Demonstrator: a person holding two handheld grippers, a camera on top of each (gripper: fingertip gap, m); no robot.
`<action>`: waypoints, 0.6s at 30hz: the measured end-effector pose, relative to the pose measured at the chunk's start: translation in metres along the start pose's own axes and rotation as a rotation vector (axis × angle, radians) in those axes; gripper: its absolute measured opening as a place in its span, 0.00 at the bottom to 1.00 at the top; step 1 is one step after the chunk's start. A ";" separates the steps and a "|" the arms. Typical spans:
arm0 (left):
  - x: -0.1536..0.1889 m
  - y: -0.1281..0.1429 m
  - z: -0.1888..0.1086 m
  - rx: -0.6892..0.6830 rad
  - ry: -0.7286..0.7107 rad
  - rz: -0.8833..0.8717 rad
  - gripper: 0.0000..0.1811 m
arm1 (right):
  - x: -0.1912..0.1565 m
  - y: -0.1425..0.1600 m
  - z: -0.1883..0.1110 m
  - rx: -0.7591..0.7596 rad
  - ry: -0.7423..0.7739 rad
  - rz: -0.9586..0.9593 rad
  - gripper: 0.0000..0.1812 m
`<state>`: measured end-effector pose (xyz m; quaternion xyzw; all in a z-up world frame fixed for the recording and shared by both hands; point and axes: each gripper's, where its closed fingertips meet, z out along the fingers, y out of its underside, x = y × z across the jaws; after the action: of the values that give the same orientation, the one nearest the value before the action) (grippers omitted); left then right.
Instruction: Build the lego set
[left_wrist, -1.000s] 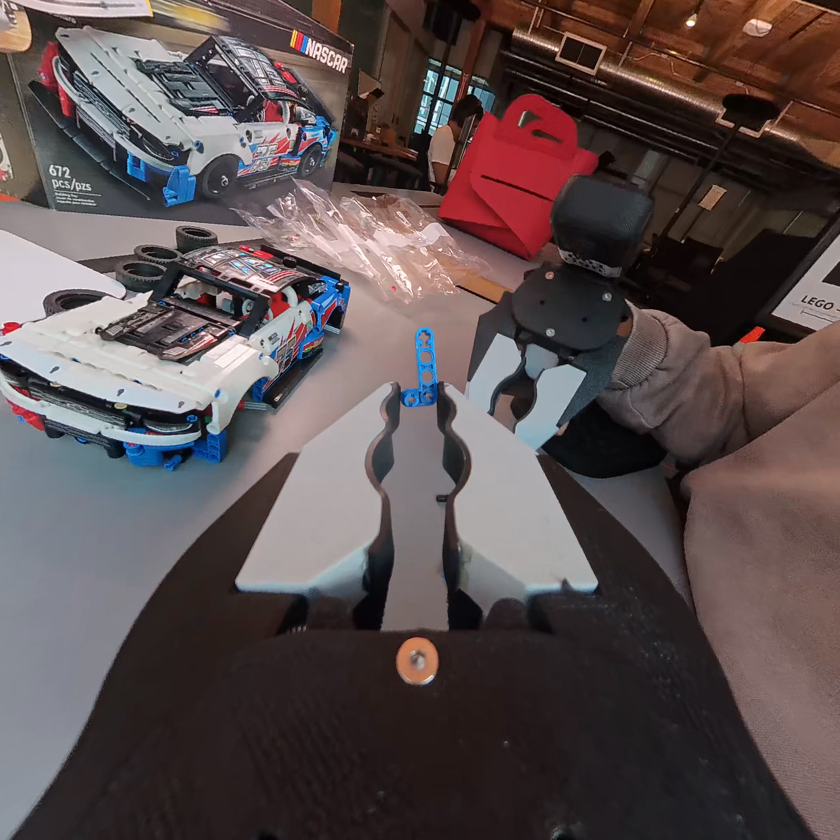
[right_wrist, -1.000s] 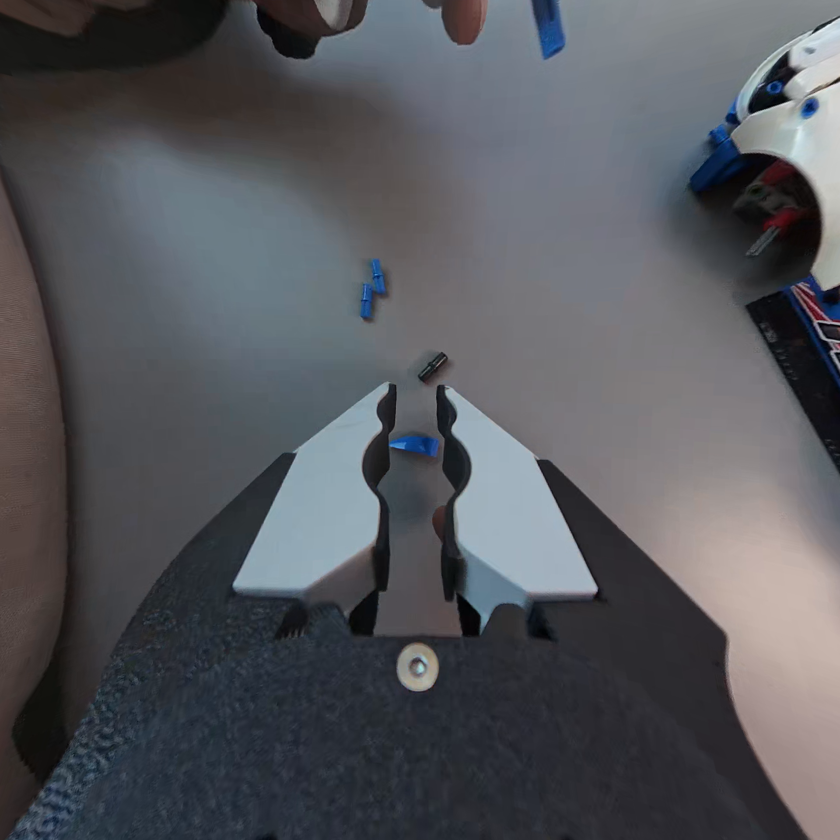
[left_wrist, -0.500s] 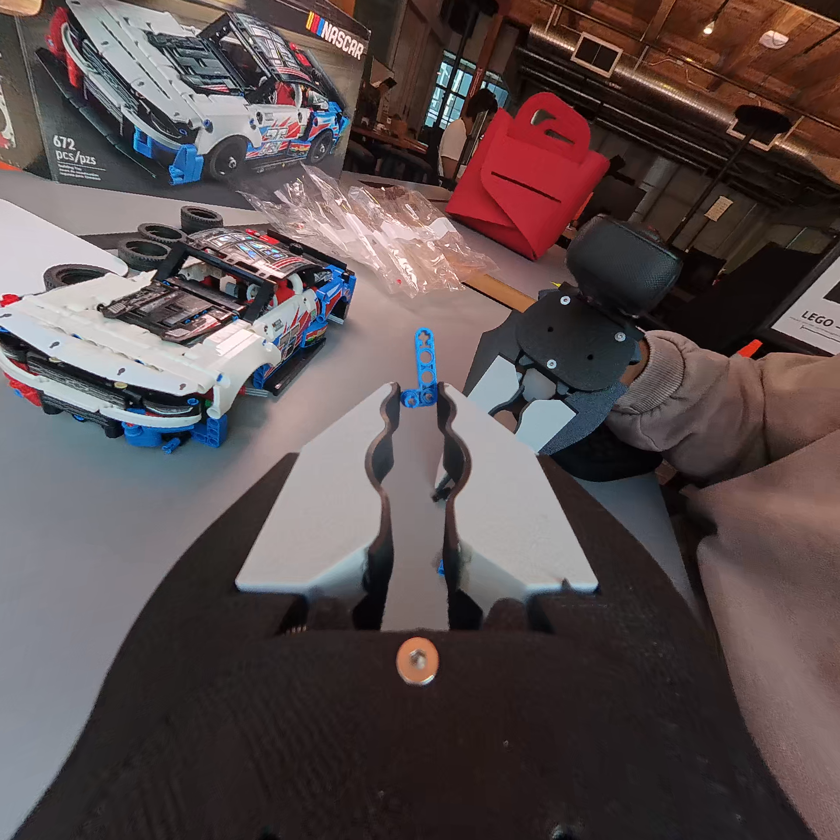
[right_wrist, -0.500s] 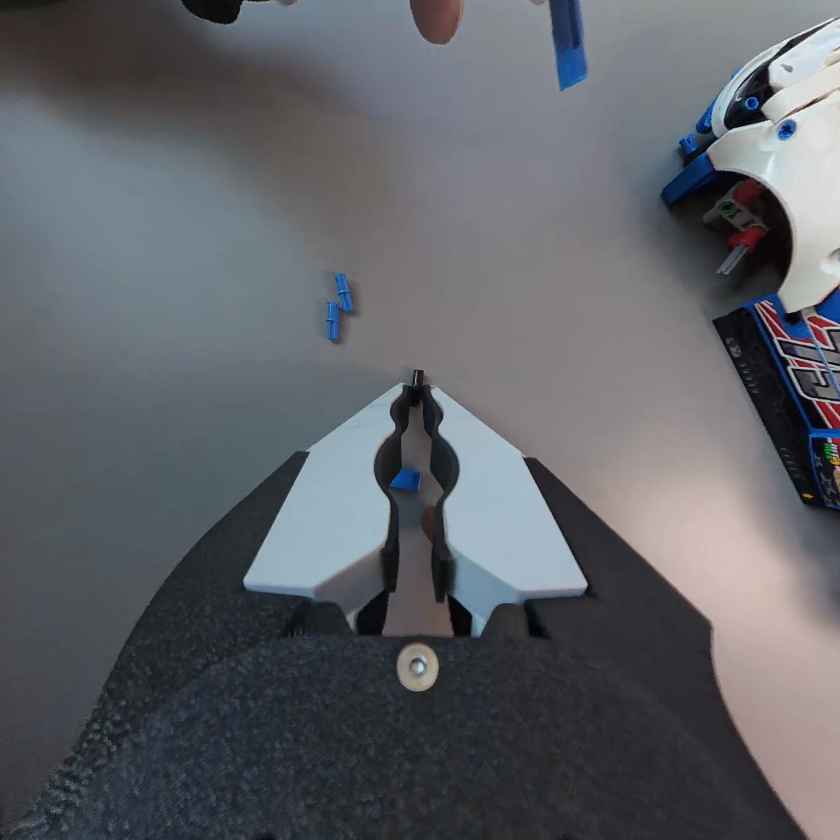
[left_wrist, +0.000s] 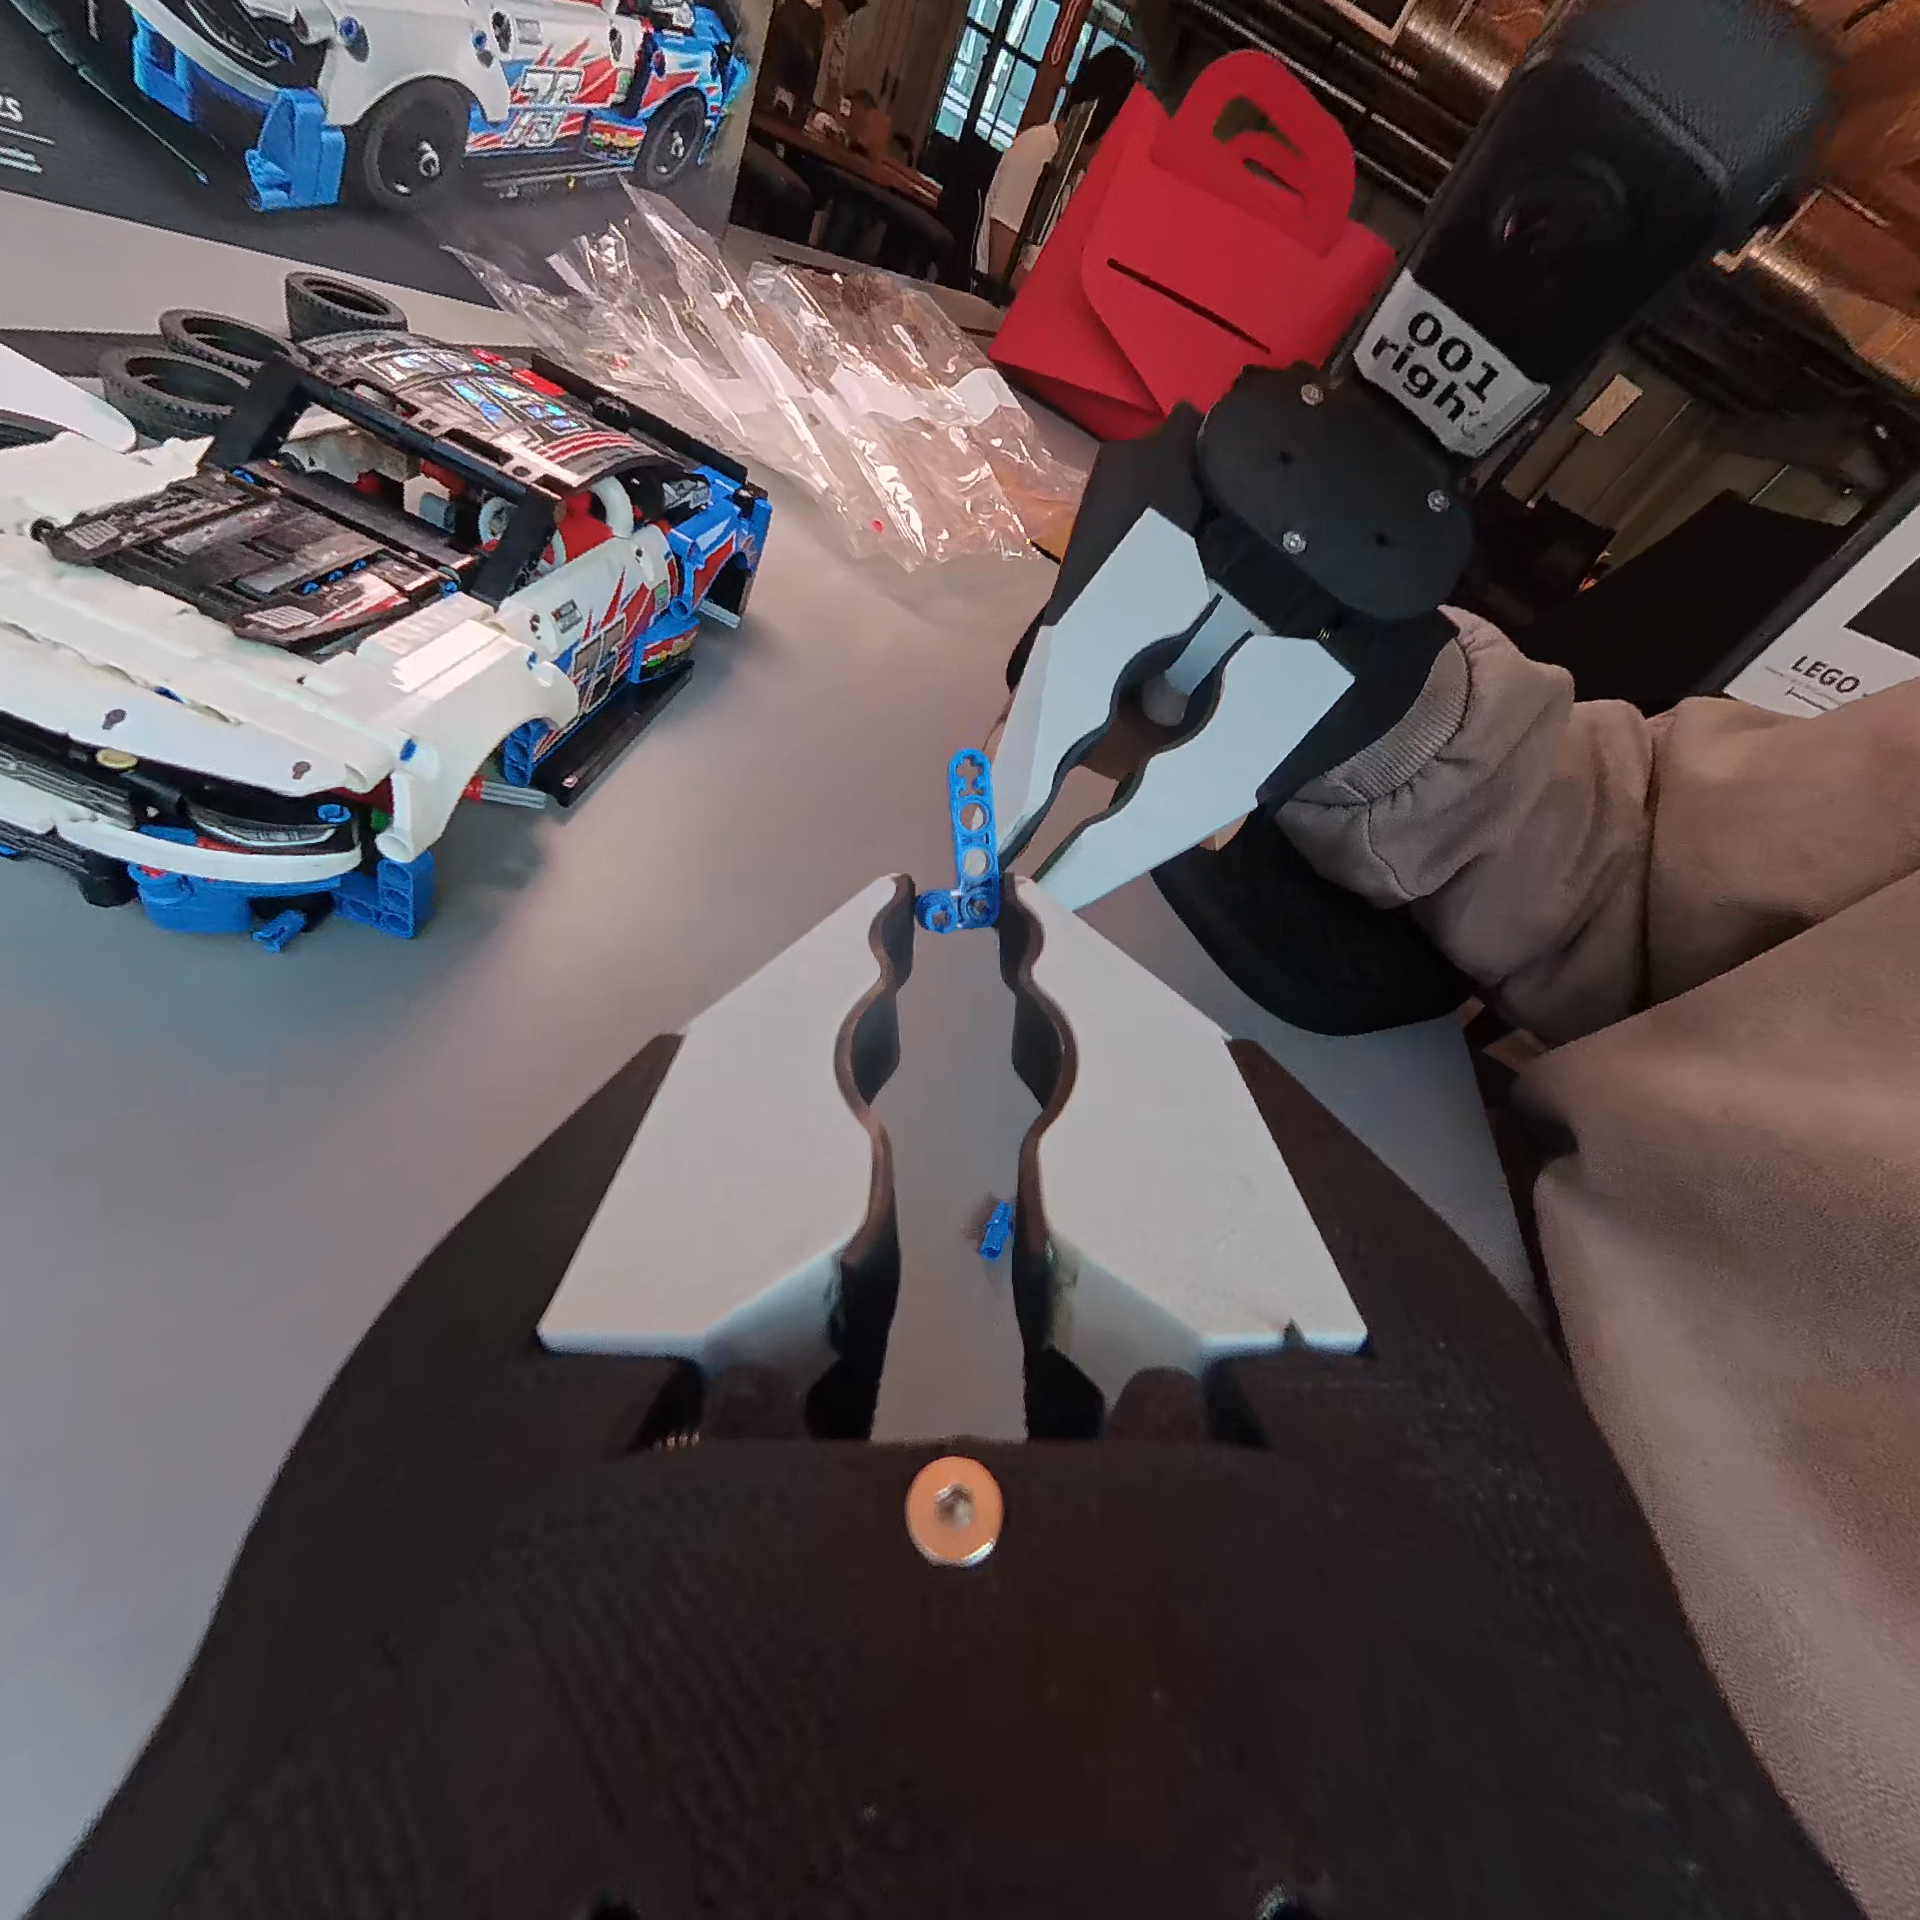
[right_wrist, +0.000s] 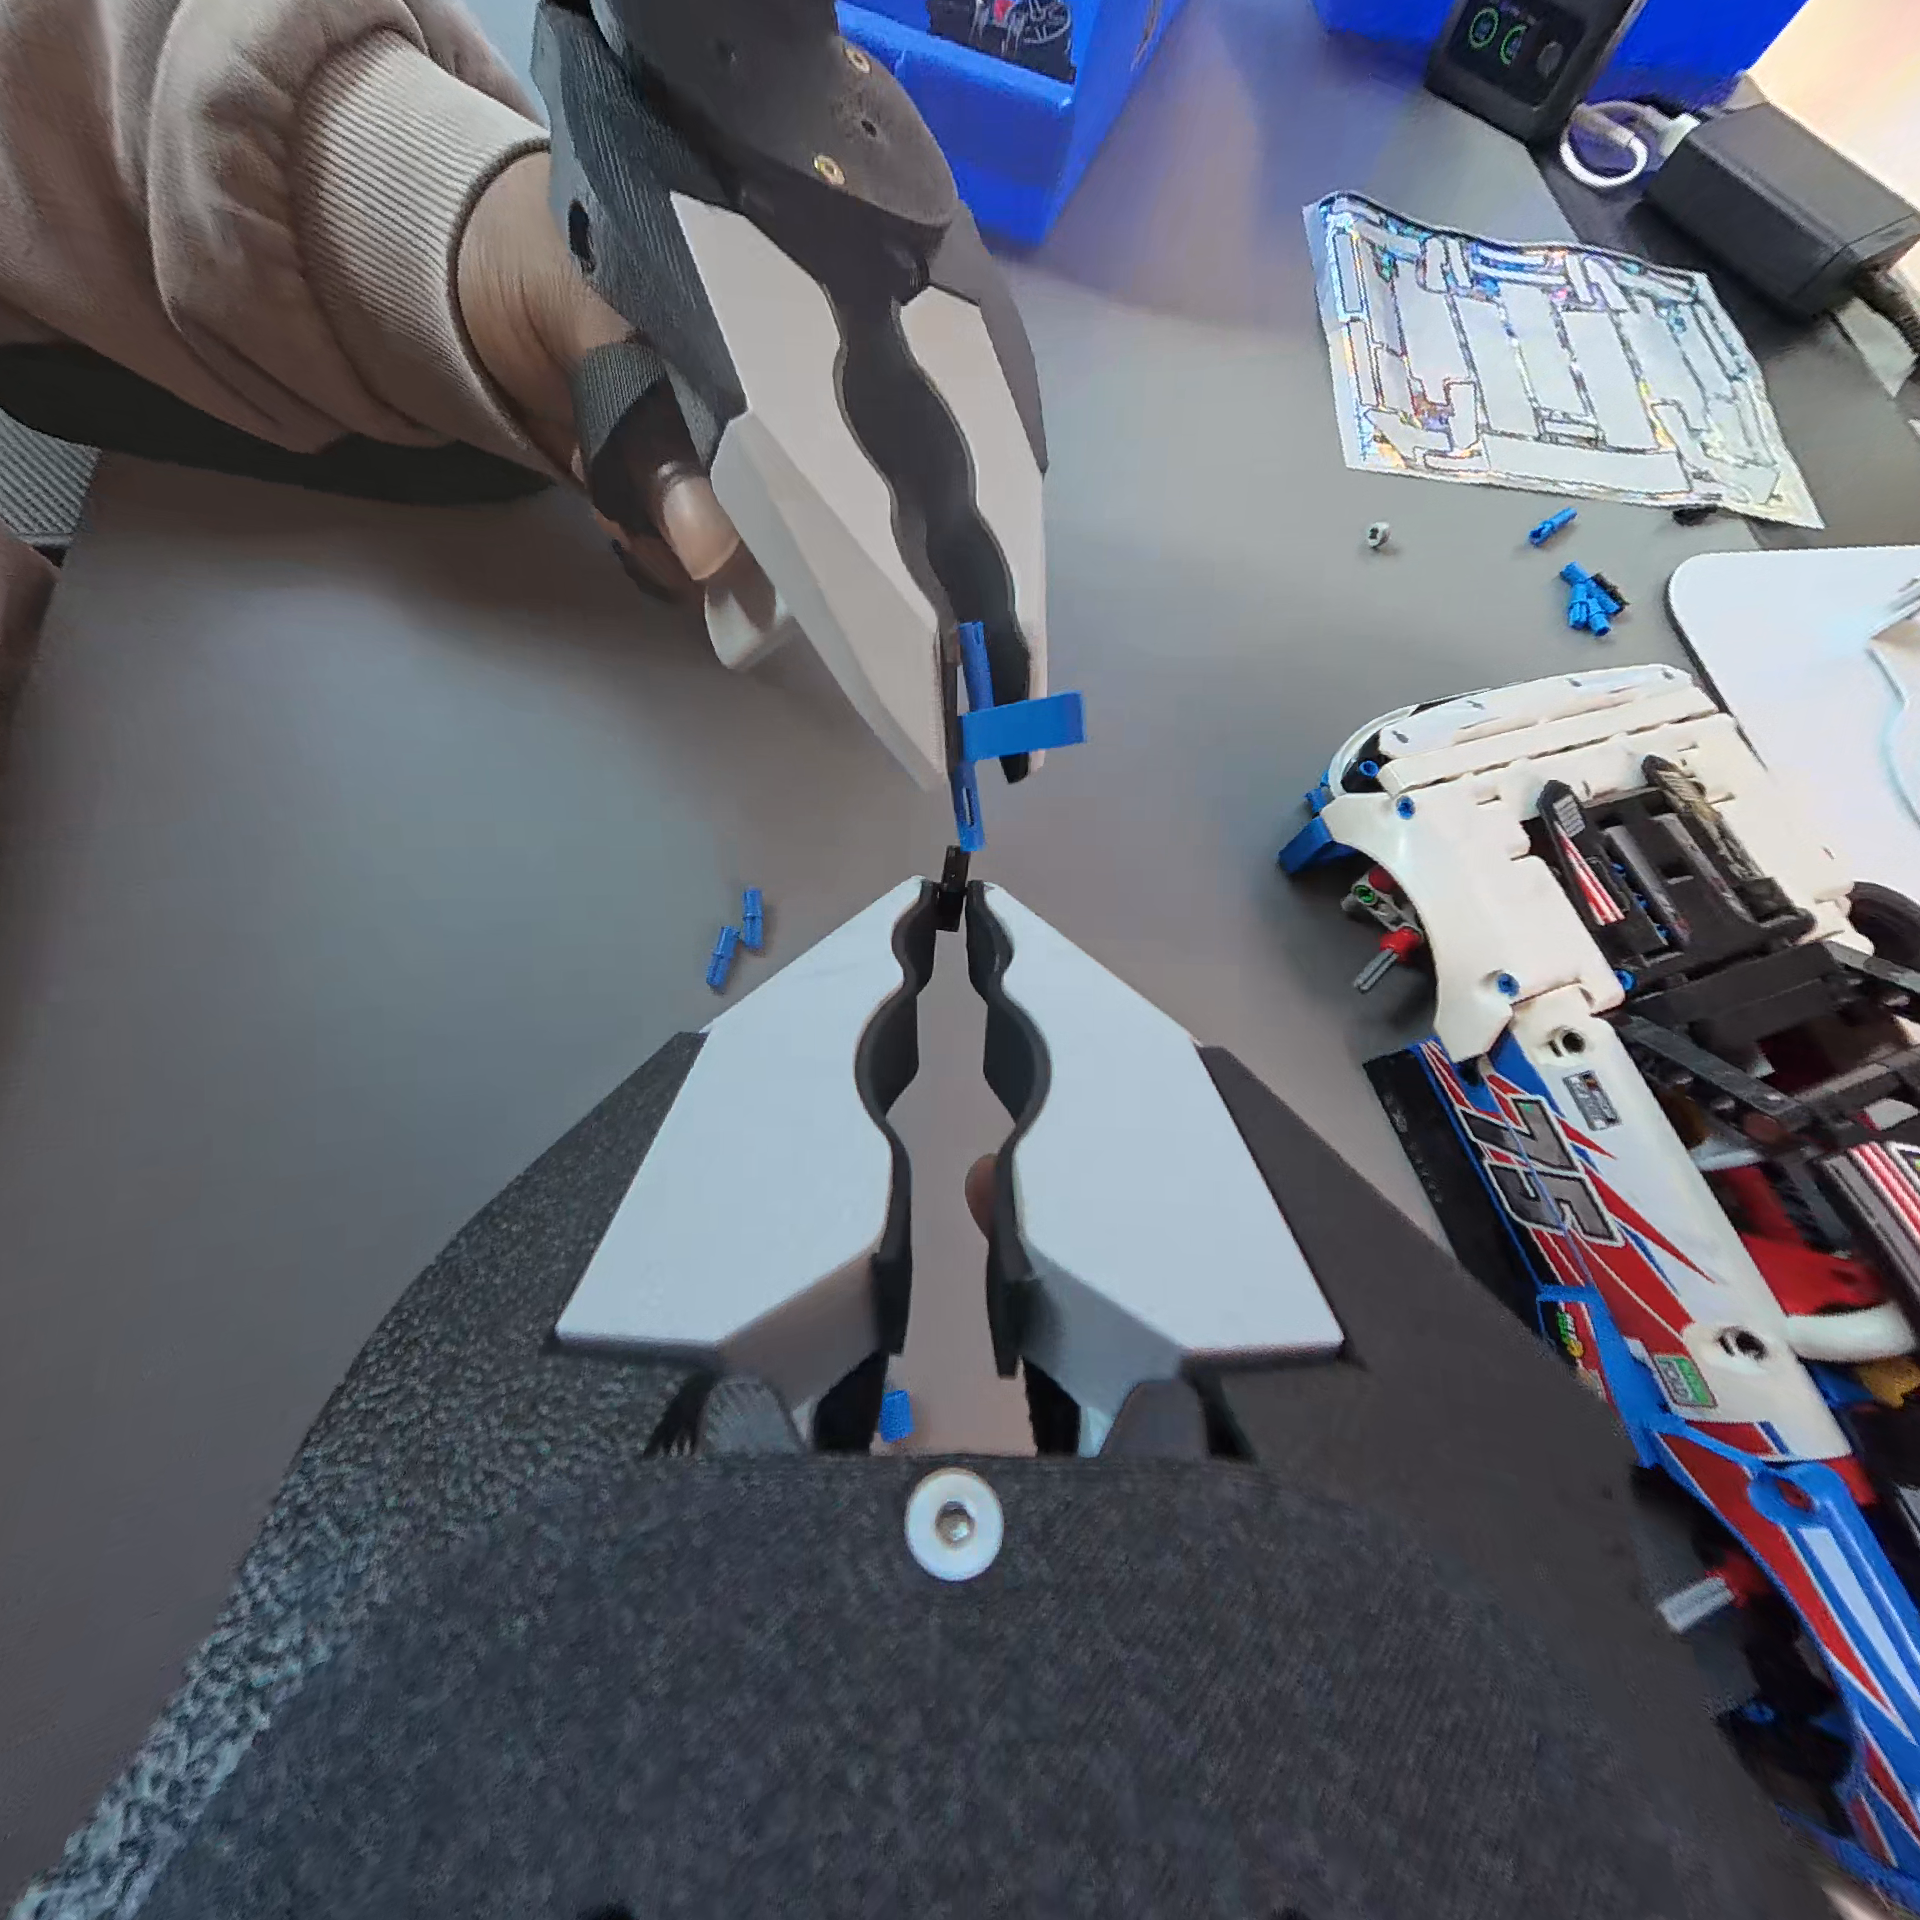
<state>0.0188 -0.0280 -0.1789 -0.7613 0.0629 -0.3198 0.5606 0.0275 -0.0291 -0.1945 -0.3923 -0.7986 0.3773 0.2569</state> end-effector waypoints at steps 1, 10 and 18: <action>0.000 0.002 0.001 -0.009 0.001 0.003 0.08 | 0.000 0.000 0.000 0.004 -0.009 -0.002 0.02; -0.002 0.006 0.000 -0.043 0.033 -0.016 0.08 | 0.004 -0.002 0.000 0.086 -0.051 0.036 0.01; 0.000 0.020 0.004 -0.125 0.056 0.053 0.07 | 0.004 -0.001 -0.010 0.117 -0.067 0.045 0.01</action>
<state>0.0263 -0.0323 -0.1971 -0.7835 0.1185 -0.3216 0.5183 0.0322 -0.0219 -0.1877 -0.3817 -0.7743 0.4419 0.2440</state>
